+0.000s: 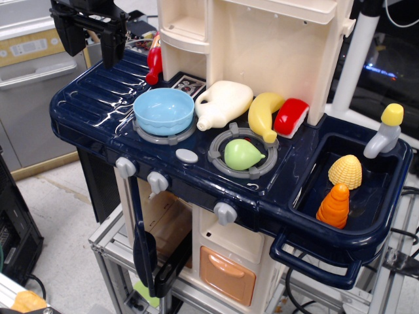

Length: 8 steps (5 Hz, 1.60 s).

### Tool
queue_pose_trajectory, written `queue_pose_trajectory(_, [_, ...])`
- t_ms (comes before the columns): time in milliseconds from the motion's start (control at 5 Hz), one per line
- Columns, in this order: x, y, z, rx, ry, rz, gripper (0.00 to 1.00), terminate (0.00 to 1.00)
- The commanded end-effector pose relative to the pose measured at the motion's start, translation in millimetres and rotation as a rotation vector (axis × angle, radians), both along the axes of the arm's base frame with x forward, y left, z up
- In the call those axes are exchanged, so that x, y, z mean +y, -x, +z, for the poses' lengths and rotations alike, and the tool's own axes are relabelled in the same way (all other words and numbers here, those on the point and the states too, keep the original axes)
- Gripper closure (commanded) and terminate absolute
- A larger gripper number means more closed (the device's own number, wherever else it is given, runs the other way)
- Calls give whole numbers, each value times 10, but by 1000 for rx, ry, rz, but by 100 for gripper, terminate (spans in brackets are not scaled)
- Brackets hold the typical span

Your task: Put carrot in bowl

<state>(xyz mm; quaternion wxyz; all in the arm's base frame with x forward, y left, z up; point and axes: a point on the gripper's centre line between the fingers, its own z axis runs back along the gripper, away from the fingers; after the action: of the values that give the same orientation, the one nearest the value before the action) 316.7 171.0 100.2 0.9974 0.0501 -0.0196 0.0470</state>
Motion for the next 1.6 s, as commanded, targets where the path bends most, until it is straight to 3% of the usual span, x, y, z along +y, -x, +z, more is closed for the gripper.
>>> queue_pose_trajectory(0, [0, 0, 0, 0, 0, 0, 0, 0])
queue_pose_trajectory(200, [-500, 205, 120, 4, -25, 229, 0, 0])
queue_pose_trajectory(400, [-1008, 296, 82, -36, -6, 462, 0, 0])
queue_pose_trajectory(800, [-1941, 49, 149, -80, 178, 898, 0, 0])
queue_pose_trajectory(1000, [-2381, -131, 236, -92, 267, 1012, 0, 0])
queue_pose_trajectory(1200, [-2633, -231, 87, -148, 273, 1135, 0, 0])
queue_pose_trajectory(1400, [-2840, -255, -9, -133, 269, 1220, 0, 0])
